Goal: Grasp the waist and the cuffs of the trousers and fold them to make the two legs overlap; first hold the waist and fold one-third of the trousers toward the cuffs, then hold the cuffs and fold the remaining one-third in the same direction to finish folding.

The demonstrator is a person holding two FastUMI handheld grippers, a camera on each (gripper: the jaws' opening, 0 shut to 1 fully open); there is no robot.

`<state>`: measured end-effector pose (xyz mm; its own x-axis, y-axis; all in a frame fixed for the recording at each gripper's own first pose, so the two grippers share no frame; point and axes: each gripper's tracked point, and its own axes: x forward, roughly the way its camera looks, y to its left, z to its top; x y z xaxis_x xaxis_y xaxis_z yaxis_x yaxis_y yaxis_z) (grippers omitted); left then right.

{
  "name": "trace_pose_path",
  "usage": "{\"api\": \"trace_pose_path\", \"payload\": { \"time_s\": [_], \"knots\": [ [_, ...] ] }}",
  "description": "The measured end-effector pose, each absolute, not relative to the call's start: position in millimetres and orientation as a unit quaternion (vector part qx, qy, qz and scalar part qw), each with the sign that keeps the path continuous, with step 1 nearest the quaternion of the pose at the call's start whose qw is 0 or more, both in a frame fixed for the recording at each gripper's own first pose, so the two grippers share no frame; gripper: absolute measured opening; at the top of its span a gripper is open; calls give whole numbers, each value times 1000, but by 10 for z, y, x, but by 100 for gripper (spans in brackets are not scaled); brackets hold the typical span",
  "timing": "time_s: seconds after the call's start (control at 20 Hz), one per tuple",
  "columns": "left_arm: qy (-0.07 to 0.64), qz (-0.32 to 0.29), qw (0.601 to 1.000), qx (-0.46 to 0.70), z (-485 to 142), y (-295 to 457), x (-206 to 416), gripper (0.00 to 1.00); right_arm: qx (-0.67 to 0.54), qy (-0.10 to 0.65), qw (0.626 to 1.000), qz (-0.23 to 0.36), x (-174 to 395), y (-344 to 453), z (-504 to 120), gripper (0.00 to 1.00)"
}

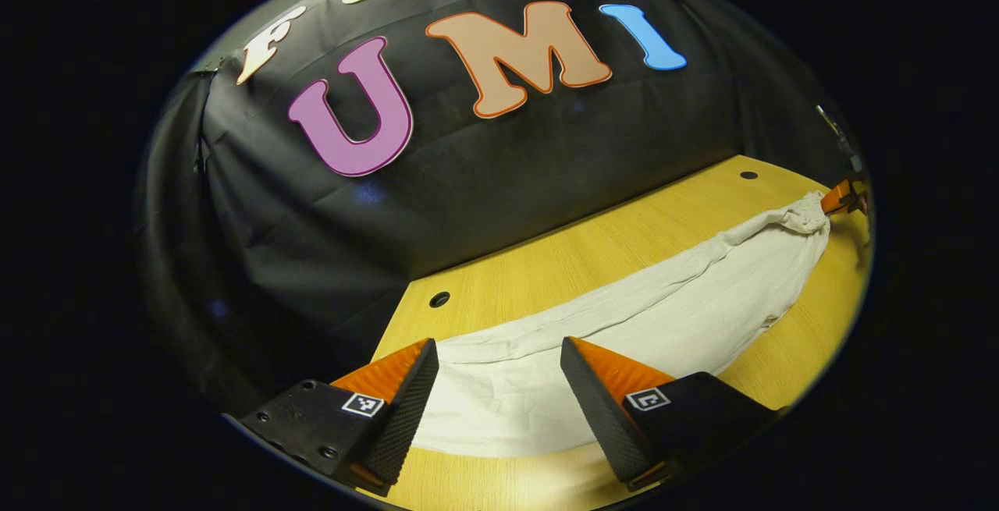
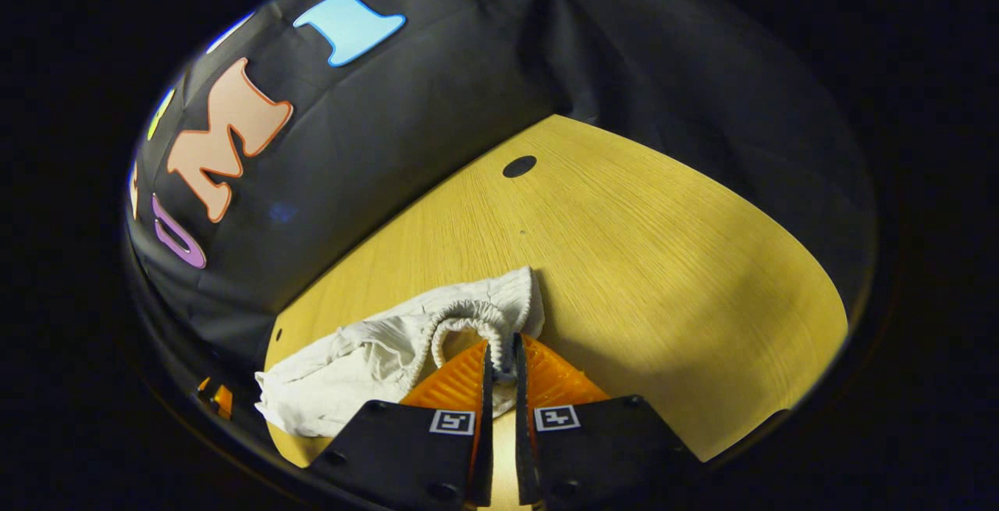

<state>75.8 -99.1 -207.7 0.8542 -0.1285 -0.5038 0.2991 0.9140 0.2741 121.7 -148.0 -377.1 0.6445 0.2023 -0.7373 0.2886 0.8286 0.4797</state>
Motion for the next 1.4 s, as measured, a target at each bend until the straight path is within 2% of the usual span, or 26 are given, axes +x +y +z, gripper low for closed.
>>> {"api": "trace_pose_path", "payload": {
  "time_s": [0.5, 0.9, 1.4],
  "knots": [
    [237, -108, 954, 146, -2074, -584, 732, 96, 303, 363, 881, 14, 1369, -1117, -3037, 14],
    [236, -91, 959, 128, -2130, 60, 780, 96, 307, 325, 892, 67, 1503, -128, -2295, 14],
    [245, -64, 961, 113, -2305, 939, 789, 96, 293, 322, 890, 135, 1463, 1237, -1955, 14]
  ]
}}
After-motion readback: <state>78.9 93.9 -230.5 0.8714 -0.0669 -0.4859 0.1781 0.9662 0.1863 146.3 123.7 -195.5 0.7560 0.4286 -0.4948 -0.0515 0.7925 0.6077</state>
